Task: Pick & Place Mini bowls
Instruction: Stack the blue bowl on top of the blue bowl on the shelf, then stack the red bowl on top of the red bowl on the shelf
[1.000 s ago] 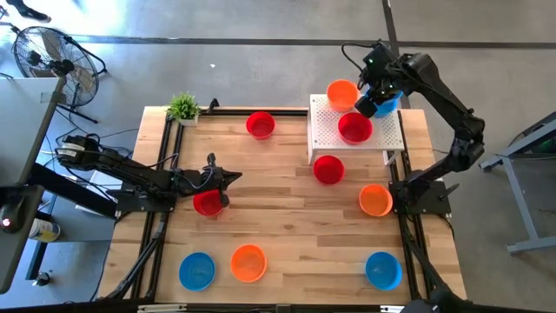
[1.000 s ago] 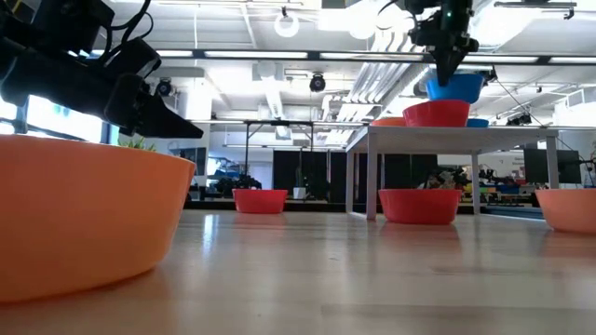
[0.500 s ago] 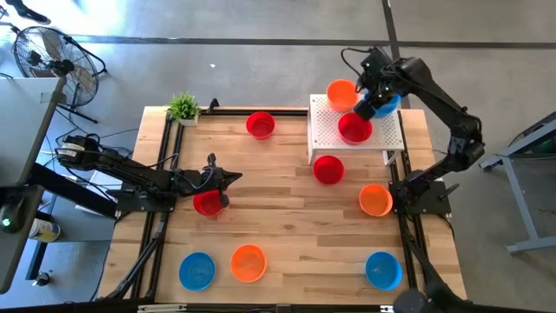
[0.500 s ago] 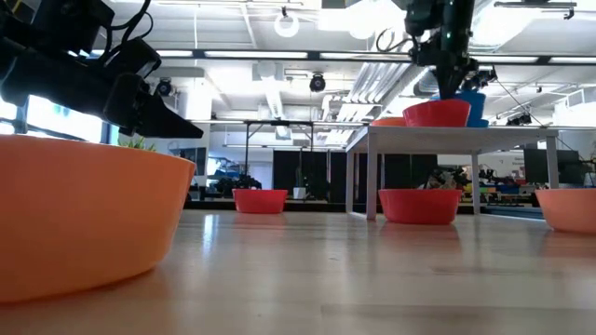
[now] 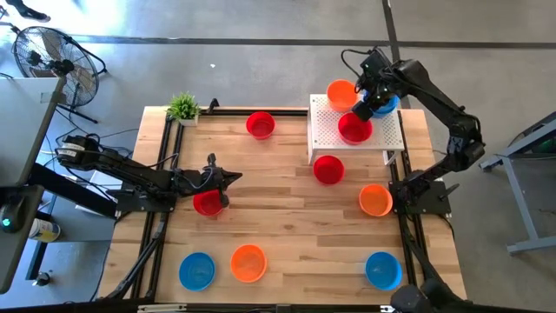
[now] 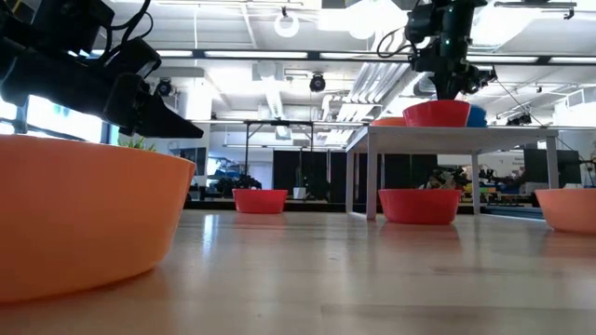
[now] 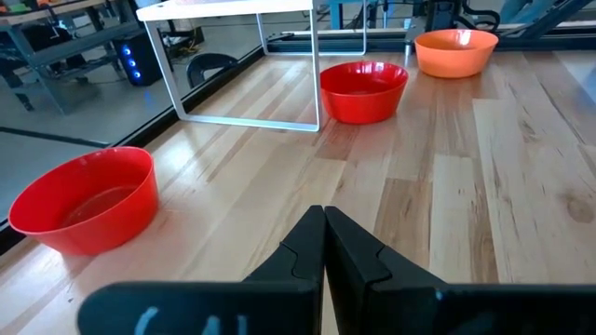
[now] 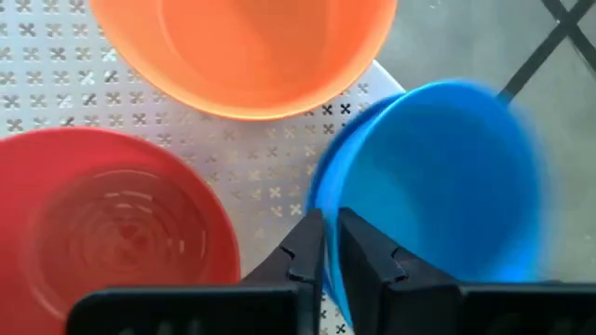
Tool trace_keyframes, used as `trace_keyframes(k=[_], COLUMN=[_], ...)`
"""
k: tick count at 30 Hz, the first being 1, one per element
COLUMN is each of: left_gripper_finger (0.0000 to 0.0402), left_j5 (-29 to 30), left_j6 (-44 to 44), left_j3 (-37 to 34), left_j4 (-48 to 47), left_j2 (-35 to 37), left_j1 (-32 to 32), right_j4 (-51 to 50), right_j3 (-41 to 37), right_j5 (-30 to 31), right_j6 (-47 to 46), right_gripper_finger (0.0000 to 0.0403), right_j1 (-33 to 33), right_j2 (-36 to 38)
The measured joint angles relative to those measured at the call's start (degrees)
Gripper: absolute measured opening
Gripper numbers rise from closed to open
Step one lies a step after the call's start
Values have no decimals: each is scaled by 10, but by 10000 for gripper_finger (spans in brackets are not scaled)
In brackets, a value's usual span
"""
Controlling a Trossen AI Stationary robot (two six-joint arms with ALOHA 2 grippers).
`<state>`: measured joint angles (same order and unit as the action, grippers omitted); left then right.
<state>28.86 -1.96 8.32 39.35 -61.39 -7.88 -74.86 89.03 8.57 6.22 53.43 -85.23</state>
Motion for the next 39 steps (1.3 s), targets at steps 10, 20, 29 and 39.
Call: trace_keyframes(k=[10, 20, 29, 39], left_gripper_finger=[1, 1, 1, 1], left_j5=[0, 1, 1, 1], left_j6=[0, 0, 0, -1], left_j3=[0, 0, 0, 0], left_j4=[0, 0, 0, 0], left_j2=[0, 0, 0, 0], left_j1=[0, 0, 0, 0], right_j4=[-1, -10, 46, 100], right_j3=[0, 0, 0, 0], right_j5=[28, 20, 19, 19], right_j6=[1, -5, -34, -39], right_gripper_finger=[86, 32, 10, 2], right_j1=[-7, -41, -145, -249], right_j2=[4, 80, 146, 163])
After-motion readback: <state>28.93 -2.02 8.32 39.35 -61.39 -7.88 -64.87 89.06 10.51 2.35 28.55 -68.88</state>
